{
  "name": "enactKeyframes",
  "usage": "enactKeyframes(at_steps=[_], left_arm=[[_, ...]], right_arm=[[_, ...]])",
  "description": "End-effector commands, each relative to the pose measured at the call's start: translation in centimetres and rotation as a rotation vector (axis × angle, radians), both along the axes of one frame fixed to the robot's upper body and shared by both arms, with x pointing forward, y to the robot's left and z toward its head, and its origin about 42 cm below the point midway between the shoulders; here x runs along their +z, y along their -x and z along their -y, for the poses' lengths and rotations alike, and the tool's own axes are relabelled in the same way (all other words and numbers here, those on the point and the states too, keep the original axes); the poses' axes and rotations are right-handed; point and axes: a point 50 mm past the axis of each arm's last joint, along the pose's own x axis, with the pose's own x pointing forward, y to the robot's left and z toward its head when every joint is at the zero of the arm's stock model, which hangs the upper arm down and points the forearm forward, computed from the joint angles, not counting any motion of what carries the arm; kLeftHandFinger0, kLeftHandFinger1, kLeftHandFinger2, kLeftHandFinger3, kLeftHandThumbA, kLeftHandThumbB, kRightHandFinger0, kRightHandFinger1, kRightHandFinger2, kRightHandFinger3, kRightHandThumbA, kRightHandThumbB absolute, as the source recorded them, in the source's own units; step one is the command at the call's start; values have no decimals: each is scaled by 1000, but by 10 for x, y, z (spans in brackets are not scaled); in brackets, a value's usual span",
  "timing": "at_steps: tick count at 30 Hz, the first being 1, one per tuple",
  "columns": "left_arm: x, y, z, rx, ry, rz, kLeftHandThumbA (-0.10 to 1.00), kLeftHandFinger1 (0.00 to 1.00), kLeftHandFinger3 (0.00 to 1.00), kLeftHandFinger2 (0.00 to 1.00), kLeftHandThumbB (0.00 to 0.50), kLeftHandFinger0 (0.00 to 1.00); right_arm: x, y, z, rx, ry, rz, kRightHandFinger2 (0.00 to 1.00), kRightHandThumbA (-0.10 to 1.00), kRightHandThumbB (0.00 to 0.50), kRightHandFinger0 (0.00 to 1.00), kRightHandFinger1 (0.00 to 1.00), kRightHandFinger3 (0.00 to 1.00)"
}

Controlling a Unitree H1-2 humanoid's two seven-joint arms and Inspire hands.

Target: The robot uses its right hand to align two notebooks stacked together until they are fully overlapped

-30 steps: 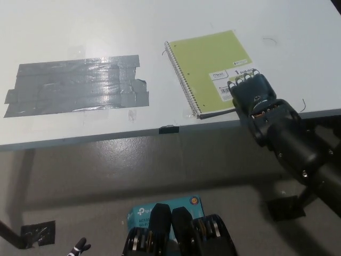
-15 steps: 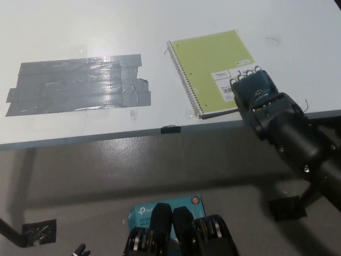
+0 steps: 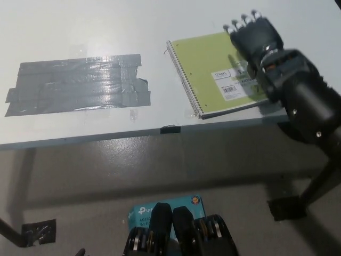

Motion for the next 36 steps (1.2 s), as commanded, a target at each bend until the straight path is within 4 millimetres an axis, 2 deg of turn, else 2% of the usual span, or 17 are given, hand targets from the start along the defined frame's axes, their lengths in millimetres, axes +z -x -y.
enactKeyframes(at_steps=[1, 7, 9, 11, 12, 16, 17, 20, 21, 22, 23, 25, 27, 29, 33, 35, 36], left_arm=[[-1, 9, -4, -15, 3, 8, 1000, 567, 1000, 654, 500, 600], [-1, 18, -4, -1, 8, -6, 1000, 583, 1000, 677, 500, 600], [-4, 21, -3, 1, 9, -6, 1000, 571, 1000, 650, 500, 575], [-4, 21, -3, -2, 3, -4, 1000, 571, 1000, 638, 500, 568], [-5, 22, -2, -1, -3, -5, 1000, 579, 1000, 636, 500, 566], [1, 18, -2, 69, 118, 7, 1000, 613, 1000, 675, 500, 539], [1, 20, -2, 80, 127, 3, 1000, 623, 1000, 685, 500, 562], [2, 20, -6, 92, 122, 2, 1000, 620, 1000, 709, 500, 605], [0, 21, -6, 114, 120, -7, 1000, 639, 1000, 745, 500, 630], [0, 22, -6, 115, 121, -10, 1000, 640, 1000, 746, 500, 632], [-1, 23, -9, 108, 105, -6, 1000, 660, 1000, 772, 500, 630], [-1, 22, -13, 111, 102, -6, 1000, 662, 1000, 774, 500, 612], [-1, 19, -14, 121, 107, -11, 1000, 670, 1000, 770, 500, 615], [-3, 17, -17, 129, 101, -32, 1000, 684, 1000, 790, 500, 632], [-6, 20, -21, 137, 81, -31, 1000, 671, 1000, 801, 500, 622], [-7, 21, -25, 125, 51, -35, 1000, 654, 1000, 774, 500, 624], [-7, 21, -25, 125, 52, -34, 1000, 653, 1000, 773, 500, 626]], right_arm=[[75, -8, -8, 67, -21, 163, 1000, 1000, 464, 1000, 1000, 1000], [131, -2, 4, 76, -75, 238, 1000, 1000, 439, 1000, 1000, 1000], [166, 20, 26, 130, -200, 323, 1000, 1000, 438, 1000, 1000, 1000], [178, 38, 38, 160, -272, 352, 1000, 1000, 397, 1000, 1000, 1000], [184, 49, 46, 180, -304, 386, 1000, 1000, 392, 1000, 1000, 1000], [192, 163, 115, 190, -524, 510, 1000, 1000, 367, 1000, 1000, 1000], [190, 169, 118, 182, -525, 509, 1000, 1000, 367, 1000, 1000, 1000], [169, 211, 148, 143, -559, 517, 1000, 1000, 358, 1000, 1000, 1000], [129, 261, 187, 80, -587, 564, 1000, 1000, 335, 1000, 1000, 1000], [124, 267, 191, 73, -589, 564, 1000, 1000, 335, 1000, 1000, 1000], [90, 298, 211, -5, -605, 560, 1000, 1000, 337, 1000, 1000, 1000], [53, 326, 225, -69, -617, 542, 1000, 1000, 312, 1000, 1000, 1000], [34, 337, 232, -98, -636, 518, 1000, 1000, 298, 1000, 1000, 1000], [-27, 366, 249, -252, -677, 350, 1000, 1000, 303, 1000, 1000, 1000], [-73, 379, 256, -344, -649, 219, 1000, 1000, 348, 1000, 1000, 1000], [-124, 389, 262, -375, -656, 110, 1000, 1000, 296, 1000, 1000, 1000], [-123, 389, 262, -374, -656, 111, 1000, 1000, 295, 1000, 1000, 1000]])
